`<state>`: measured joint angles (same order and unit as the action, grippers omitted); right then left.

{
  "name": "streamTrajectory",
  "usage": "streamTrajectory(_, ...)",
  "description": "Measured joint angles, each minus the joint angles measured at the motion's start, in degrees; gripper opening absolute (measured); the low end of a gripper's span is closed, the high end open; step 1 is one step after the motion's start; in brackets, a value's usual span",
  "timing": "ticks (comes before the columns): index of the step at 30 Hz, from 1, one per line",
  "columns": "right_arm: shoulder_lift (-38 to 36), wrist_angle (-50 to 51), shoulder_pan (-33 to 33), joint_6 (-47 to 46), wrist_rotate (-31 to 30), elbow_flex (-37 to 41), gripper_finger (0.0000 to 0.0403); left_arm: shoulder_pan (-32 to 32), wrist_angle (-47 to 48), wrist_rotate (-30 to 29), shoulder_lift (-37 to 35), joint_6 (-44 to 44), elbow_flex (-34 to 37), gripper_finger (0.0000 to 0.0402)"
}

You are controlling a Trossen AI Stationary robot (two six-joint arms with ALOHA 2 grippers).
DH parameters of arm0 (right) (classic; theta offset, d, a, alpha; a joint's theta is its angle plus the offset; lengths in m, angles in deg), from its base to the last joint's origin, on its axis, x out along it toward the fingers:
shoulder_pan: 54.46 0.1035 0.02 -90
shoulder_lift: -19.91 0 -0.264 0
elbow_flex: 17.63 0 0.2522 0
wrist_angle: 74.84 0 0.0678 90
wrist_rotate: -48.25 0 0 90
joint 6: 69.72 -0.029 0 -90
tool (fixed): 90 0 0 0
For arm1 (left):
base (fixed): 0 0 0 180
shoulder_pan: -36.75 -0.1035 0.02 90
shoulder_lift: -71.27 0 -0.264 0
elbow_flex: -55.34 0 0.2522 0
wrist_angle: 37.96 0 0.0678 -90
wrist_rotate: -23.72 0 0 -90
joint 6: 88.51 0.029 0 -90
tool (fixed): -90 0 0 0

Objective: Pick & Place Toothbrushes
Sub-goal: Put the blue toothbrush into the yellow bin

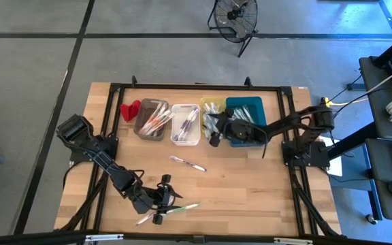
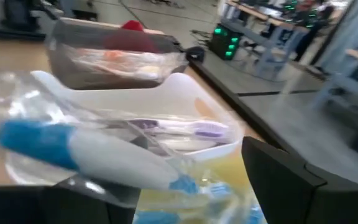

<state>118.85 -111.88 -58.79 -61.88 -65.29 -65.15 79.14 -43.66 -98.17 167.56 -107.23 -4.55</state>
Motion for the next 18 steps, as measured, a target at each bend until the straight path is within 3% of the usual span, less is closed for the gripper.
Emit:
streamTrajectory(6,-4.78,6.55,1.66,-0.72,-5.53,0.00,0.0267,0.00,0.00,0.01,0.00,0.00,0.00,0.0162)
streamTrajectory(13,-8.08,19.69,2.91,-8.01,-5.63,0.00,0.0254,0.00,0.00,0.02,0.00,0.00,0.00,0.0162)
streamTrajectory(18,-8.11,20.28,3.10,-10.50,-4.86,0.00,0.0238,0.00,0.00,0.02,0.00,0.42,0.00,0.0162)
